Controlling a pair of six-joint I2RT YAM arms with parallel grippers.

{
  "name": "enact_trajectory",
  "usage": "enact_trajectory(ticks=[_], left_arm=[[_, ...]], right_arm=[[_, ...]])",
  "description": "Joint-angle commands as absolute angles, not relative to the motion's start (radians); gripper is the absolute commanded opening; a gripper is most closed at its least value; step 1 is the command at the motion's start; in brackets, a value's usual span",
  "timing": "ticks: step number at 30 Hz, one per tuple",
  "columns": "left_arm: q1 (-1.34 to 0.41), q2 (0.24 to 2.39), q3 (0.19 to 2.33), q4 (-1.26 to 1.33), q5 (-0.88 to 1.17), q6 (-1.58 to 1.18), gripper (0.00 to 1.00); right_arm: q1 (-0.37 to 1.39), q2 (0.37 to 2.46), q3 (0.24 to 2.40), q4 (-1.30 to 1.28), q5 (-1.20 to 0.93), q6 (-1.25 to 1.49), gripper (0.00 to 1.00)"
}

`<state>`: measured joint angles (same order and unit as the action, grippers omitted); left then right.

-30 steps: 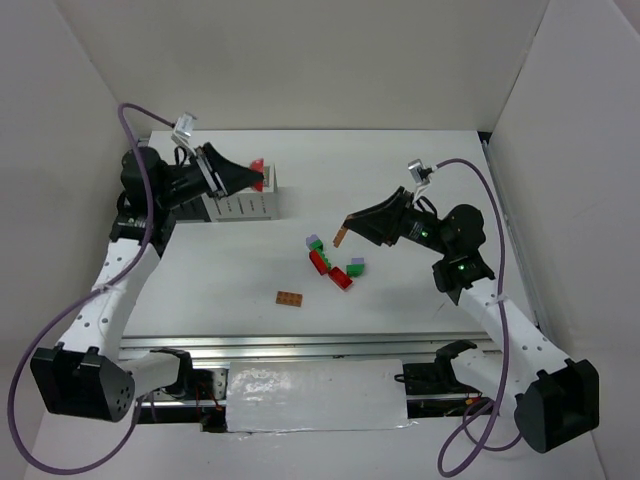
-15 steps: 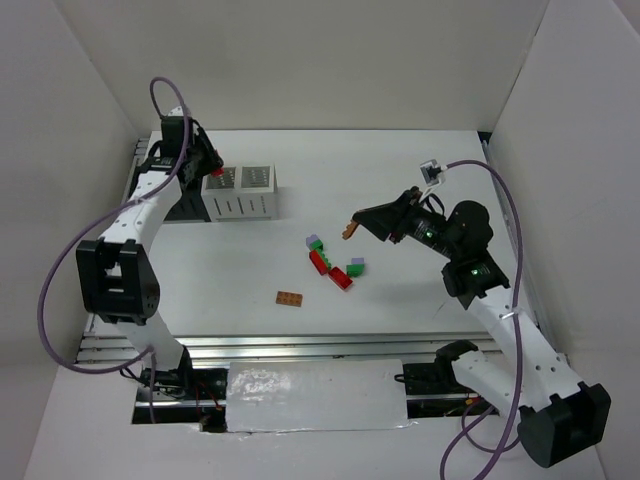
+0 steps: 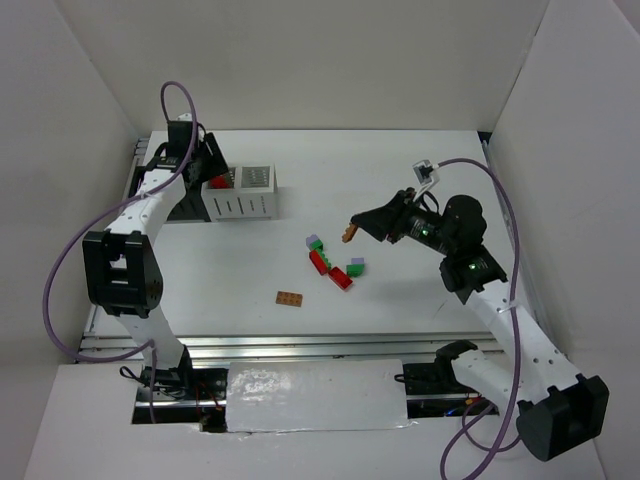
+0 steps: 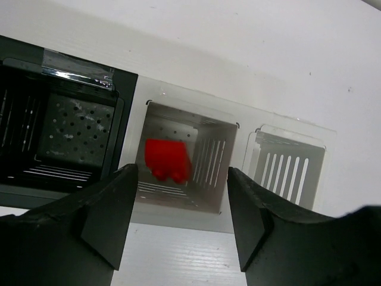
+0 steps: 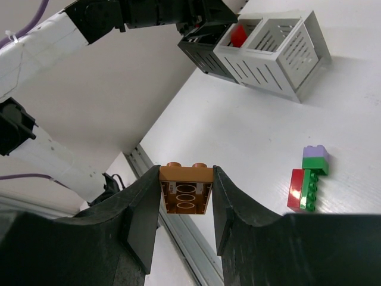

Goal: Sort the legos into containers by color

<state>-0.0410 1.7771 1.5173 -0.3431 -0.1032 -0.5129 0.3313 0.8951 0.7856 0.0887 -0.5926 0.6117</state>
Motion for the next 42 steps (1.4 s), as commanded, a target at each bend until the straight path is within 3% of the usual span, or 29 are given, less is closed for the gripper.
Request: enact_trajectory(ticks=[1, 4, 7, 8, 9, 13, 17, 24, 30, 32, 42], left_arm=[[-0.04, 1.752, 1.532, -0.319, -0.092, -0.489, 0.76], [-0.037, 1.75, 1.526, -0.313, -0.09, -0.488, 0.85], [-0.031, 1.74, 1.542, -0.34, -0.091, -0.494, 0.87], [-0.031, 1.729, 1.545, -0.351, -0.095, -0.502, 0.99], [-0.032, 1.691, 1.542, -0.356, -0.097, -0.506, 0.99], [-0.035, 1.55, 1.481, -0.446, -0.156, -0.587, 1.0], [-0.049, 1.416, 1.381, -0.649, -0.212, -0.663, 1.0], [-0.057, 1.065, 1.079, -0.701, -0.097, -0.575, 1.0], [-0.066, 0.853, 0.954, -0.732, -0.068, -0.519, 0.99], [-0.067, 0.839, 0.946, -0.756, -0.063, -0.494, 0.99], [-0.069, 0.851, 0.997, -0.796, -0.038, -0.442, 1.0]], right_arm=[[0.339, 0.916, 0.845, 0.132, -0.62, 0.612, 0.0], [0.337, 0.939, 0.847, 0.152, -0.63, 0.623, 0.0], [0.35, 0.995, 0.867, 0.156, -0.629, 0.629, 0.0], [0.371, 1.023, 0.921, 0.103, -0.599, 0.609, 0.0], [0.403, 1.061, 0.969, 0.053, -0.541, 0.588, 0.0], [0.547, 1.39, 1.273, -0.147, -0.214, 0.552, 0.0], [0.601, 1.632, 1.546, -0.164, -0.068, 0.649, 0.0], [0.66, 2.056, 2.018, -0.238, 0.031, 0.555, 0.0], [0.661, 2.253, 2.227, -0.29, 0.035, 0.492, 0.0], [0.661, 2.272, 2.253, -0.291, 0.018, 0.477, 0.02], [0.667, 2.336, 2.31, -0.287, -0.047, 0.443, 0.39]])
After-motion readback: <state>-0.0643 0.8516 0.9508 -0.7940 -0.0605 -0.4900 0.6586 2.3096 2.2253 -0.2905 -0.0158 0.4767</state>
